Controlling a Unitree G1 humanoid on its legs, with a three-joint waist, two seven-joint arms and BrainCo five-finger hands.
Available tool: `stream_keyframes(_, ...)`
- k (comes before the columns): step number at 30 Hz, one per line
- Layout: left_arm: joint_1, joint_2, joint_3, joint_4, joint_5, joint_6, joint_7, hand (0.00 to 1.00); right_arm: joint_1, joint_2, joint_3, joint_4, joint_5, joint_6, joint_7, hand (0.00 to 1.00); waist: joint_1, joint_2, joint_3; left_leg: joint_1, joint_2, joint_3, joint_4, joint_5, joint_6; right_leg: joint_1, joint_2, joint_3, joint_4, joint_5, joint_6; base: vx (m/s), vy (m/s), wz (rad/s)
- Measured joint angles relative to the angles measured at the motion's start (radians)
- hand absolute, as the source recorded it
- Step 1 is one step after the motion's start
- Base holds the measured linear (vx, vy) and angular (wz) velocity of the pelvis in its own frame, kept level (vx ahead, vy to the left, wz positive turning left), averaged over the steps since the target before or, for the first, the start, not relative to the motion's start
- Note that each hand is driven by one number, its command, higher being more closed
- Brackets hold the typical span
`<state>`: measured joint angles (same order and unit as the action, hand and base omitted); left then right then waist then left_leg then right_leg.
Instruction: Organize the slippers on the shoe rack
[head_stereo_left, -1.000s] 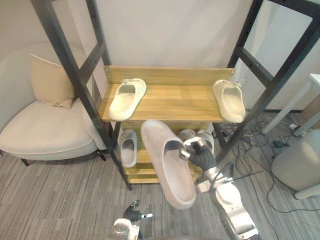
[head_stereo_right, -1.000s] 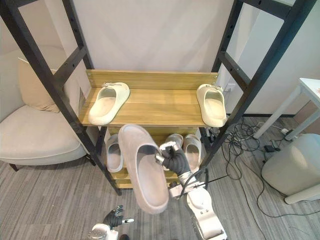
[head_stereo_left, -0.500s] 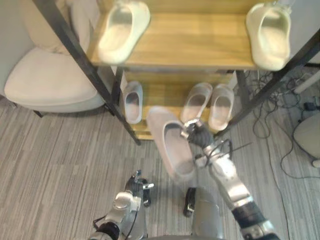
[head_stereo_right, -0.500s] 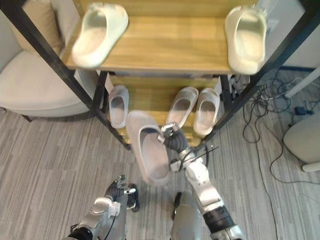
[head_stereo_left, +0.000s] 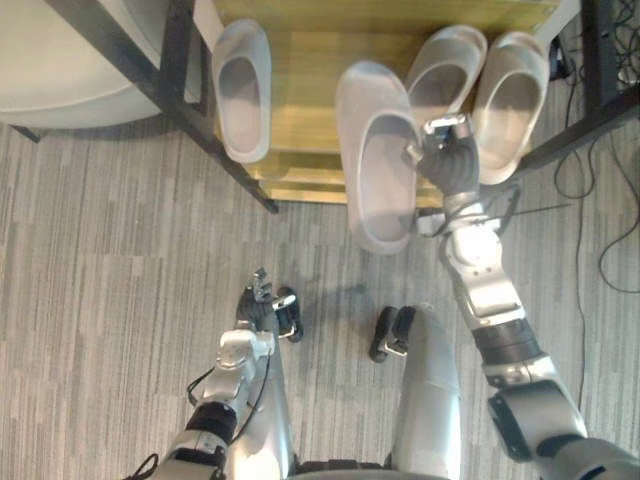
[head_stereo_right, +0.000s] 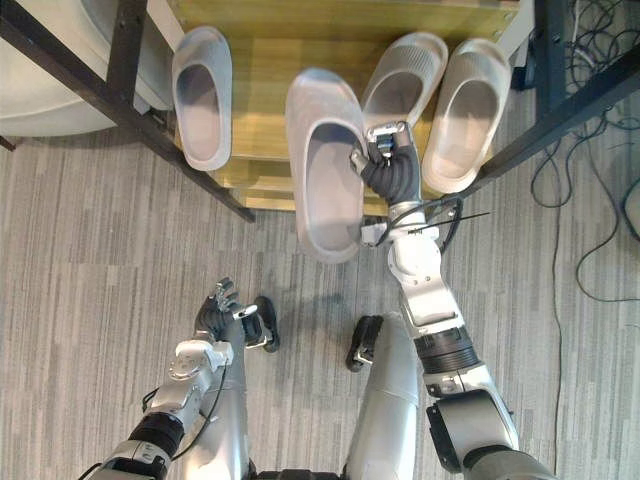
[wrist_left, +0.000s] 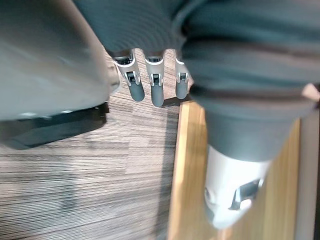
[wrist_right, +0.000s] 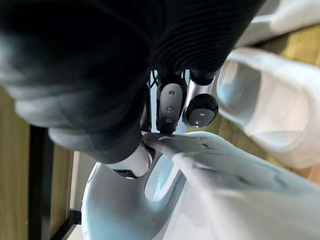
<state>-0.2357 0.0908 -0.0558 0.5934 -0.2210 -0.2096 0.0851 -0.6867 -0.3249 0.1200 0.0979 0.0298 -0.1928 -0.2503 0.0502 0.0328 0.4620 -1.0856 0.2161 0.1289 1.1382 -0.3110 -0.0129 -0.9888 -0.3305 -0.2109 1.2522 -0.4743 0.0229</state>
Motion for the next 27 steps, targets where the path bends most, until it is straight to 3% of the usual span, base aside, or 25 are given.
stream_keyframes(9, -0.010, -0.028, 0.036, -0.052, -0.018, -0.017, 0.001, 0.00, -0.146, -0.002, -0.040, 0.116, -0.029, 0.006, -0.036, 1.00, 0.032, 0.000, 0.000, -0.068, -0.010, -0.024, 0.028, 0.004, -0.006, -0.032, -0.029, -0.036, 0.038, -0.030, -0.006, 0.01, -0.010, 0.15)
stream_keyframes(27, -0.027, -0.014, 0.039, -0.093, -0.092, -0.030, 0.002, 0.00, -0.446, -0.121, -0.033, 0.502, -0.027, 0.045, -0.068, 1.00, 0.085, 0.000, -0.005, -0.161, -0.057, -0.064, 0.034, 0.013, -0.012, -0.063, -0.078, -0.098, 0.058, -0.061, -0.007, 0.01, 0.005, 0.11)
